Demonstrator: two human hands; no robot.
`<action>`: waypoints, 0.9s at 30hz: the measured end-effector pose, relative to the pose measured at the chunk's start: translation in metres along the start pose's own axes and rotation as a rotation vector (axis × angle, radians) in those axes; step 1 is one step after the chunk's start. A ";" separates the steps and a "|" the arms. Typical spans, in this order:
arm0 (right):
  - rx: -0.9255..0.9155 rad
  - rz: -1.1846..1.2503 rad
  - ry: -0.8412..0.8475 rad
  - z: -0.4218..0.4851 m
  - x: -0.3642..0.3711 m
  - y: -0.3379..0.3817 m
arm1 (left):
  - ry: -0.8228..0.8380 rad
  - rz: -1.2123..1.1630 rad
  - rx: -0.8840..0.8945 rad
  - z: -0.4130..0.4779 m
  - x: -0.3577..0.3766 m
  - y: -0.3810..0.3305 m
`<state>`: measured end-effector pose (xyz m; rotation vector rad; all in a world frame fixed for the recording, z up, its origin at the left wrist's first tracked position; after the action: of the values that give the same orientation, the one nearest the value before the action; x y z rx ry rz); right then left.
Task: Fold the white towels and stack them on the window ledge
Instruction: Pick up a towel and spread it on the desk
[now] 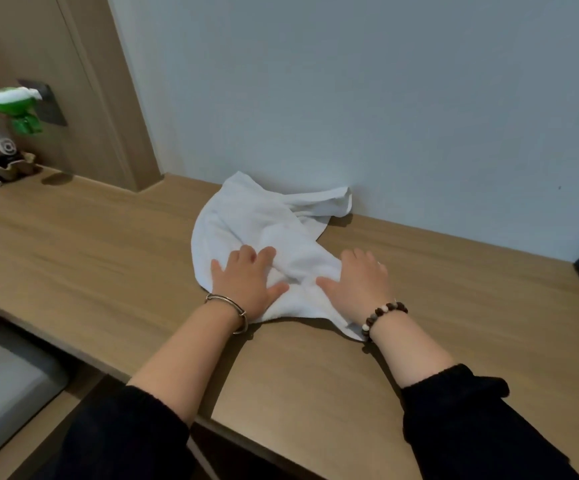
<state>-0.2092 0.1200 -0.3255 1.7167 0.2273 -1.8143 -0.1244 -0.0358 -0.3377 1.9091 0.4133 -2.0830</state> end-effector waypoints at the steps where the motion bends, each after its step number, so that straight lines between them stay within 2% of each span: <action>1: 0.021 0.025 -0.021 -0.004 -0.004 -0.002 | -0.020 -0.021 0.001 -0.003 -0.002 0.000; 6: 0.042 -0.004 -0.258 -0.034 -0.042 -0.013 | -0.055 -0.170 0.092 -0.030 -0.007 0.016; 10: 0.212 0.201 -0.560 -0.072 -0.078 -0.065 | -0.052 -0.101 0.009 -0.058 -0.011 0.041; 11: 0.214 0.246 -0.568 -0.079 -0.077 -0.070 | -0.069 -0.076 -0.015 -0.067 -0.014 0.041; 15: 0.093 0.397 -0.236 -0.094 -0.034 -0.033 | -0.078 -0.150 -0.009 -0.106 -0.023 0.015; 18: 0.007 0.262 -0.204 -0.102 -0.030 -0.002 | 0.001 -0.064 0.013 -0.124 -0.005 0.004; 20: 0.000 0.155 -0.126 -0.103 -0.024 0.010 | 0.002 -0.025 0.000 -0.126 0.003 0.006; 23: 0.052 0.187 0.022 -0.109 -0.002 0.015 | -0.014 -0.016 -0.007 -0.127 0.002 0.005; 27: 0.113 0.163 0.073 -0.105 -0.001 0.011 | -0.022 -0.039 -0.002 -0.128 0.000 0.006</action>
<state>-0.1157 0.1667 -0.3363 1.8246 0.0137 -1.6756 -0.0054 0.0091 -0.3486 1.8904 0.4513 -2.1250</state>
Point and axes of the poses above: each hand's wrist, its own z-axis towards the middle knuckle, its own x-axis out of the palm, y = z × x, the point moved 9 cm from there along z, towards the middle knuckle, and after that the axes turned 6 degrees about z, right-handed, at the moved point
